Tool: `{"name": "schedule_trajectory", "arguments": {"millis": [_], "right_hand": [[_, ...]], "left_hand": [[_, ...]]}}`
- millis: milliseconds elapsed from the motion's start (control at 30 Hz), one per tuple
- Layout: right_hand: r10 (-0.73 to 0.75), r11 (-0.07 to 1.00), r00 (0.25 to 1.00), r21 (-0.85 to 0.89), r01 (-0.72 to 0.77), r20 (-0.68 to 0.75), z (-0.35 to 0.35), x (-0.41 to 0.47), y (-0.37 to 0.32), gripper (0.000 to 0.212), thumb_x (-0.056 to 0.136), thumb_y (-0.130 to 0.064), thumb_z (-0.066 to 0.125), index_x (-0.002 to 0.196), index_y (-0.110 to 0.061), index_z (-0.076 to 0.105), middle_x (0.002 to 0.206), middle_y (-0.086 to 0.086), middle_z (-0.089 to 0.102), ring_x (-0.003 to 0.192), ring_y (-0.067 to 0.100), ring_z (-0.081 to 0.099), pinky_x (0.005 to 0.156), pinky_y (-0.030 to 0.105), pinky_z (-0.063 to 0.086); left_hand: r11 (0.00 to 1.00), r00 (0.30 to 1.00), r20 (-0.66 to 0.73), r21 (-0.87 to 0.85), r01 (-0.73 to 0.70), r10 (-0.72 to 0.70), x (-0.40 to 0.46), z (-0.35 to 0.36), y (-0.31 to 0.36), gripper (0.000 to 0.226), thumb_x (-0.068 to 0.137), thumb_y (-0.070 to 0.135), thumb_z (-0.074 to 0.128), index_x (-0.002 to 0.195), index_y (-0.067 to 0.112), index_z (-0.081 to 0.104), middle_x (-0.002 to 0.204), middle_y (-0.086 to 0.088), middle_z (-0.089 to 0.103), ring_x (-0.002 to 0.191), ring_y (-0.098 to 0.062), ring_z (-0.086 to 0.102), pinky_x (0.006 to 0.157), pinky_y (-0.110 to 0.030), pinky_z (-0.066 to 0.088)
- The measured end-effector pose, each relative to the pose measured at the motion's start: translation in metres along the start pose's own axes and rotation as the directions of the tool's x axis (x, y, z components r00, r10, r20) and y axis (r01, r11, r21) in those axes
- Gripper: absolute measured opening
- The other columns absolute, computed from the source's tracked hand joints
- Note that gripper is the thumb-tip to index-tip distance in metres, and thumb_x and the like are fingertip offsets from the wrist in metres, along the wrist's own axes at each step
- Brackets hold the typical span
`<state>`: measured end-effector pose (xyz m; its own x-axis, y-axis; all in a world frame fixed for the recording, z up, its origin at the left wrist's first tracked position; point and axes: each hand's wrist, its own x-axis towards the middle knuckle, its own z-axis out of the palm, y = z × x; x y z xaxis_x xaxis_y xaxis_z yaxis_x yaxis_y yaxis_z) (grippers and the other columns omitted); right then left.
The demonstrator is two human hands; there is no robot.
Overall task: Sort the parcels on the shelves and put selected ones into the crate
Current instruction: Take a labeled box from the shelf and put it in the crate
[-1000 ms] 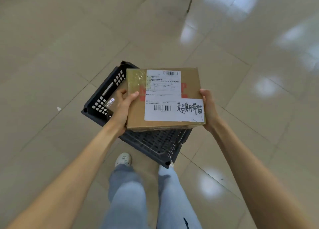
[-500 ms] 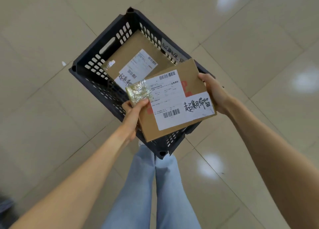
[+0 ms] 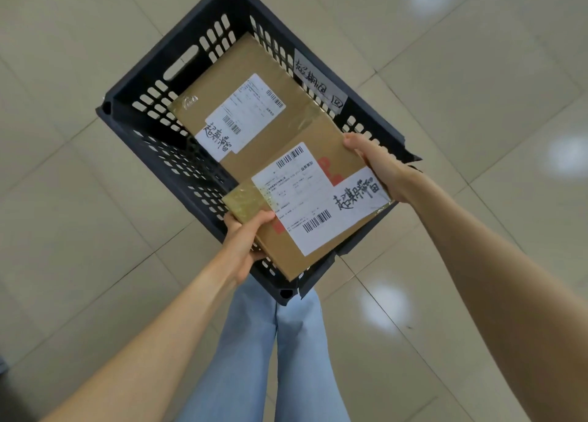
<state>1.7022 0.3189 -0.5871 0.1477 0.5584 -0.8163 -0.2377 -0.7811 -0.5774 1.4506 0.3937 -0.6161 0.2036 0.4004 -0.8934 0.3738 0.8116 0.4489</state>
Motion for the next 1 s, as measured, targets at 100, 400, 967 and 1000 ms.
{"name": "schedule_trajectory", "arguments": {"millis": [100, 400, 967, 1000], "right_hand": [[-0.022, 0.997, 1.000, -0.074, 0.021, -0.007, -0.002, 0.007, 0.002, 0.032, 0.103, -0.045, 0.028, 0.128, -0.031, 0.042, 0.080, -0.001, 0.061, 0.052, 0.004, 0.067, 0.074, 0.030, 0.053], [0.073, 0.989, 0.995, -0.125, -0.082, -0.074, -0.001, 0.055, 0.010, 0.024, 0.105, -0.041, 0.026, 0.113, -0.030, 0.047, 0.079, 0.001, 0.065, 0.054, 0.007, 0.067, 0.080, 0.032, 0.051], [0.112, 0.977, 0.986, -0.167, -0.132, -0.123, -0.006, 0.148, 0.046, 0.040, 0.103, -0.044, 0.025, 0.092, -0.027, 0.059, 0.071, 0.003, 0.068, 0.072, 0.022, 0.066, 0.082, 0.037, 0.050], [0.114, 0.977, 0.985, -0.166, -0.136, -0.133, -0.006, 0.150, 0.046, 0.039, 0.103, -0.044, 0.026, 0.090, -0.027, 0.059, 0.071, 0.003, 0.068, 0.072, 0.021, 0.066, 0.083, 0.038, 0.050]], "left_hand": [[0.998, 0.999, 0.019, -0.055, 0.045, -0.044, 0.011, 0.004, -0.006, 0.064, 0.085, 0.011, 0.068, 0.134, 0.024, 0.030, 0.119, -0.006, 0.061, 0.108, -0.022, 0.060, 0.082, -0.053, 0.055], [0.966, 0.981, 0.018, -0.168, 0.195, -0.195, 0.065, 0.017, -0.020, 0.070, 0.075, -0.001, 0.072, 0.133, 0.019, 0.039, 0.120, -0.013, 0.061, 0.107, -0.028, 0.059, 0.071, -0.052, 0.056], [0.950, 0.954, -0.065, -0.141, 0.280, -0.291, 0.147, 0.019, -0.029, 0.077, 0.068, 0.005, 0.079, 0.133, 0.025, 0.042, 0.123, -0.011, 0.056, 0.112, -0.032, 0.054, 0.073, -0.056, 0.055], [0.949, 0.954, -0.063, -0.143, 0.282, -0.293, 0.149, 0.020, -0.029, 0.076, 0.069, 0.005, 0.079, 0.133, 0.025, 0.042, 0.123, -0.011, 0.057, 0.112, -0.032, 0.054, 0.075, -0.057, 0.055]]}}
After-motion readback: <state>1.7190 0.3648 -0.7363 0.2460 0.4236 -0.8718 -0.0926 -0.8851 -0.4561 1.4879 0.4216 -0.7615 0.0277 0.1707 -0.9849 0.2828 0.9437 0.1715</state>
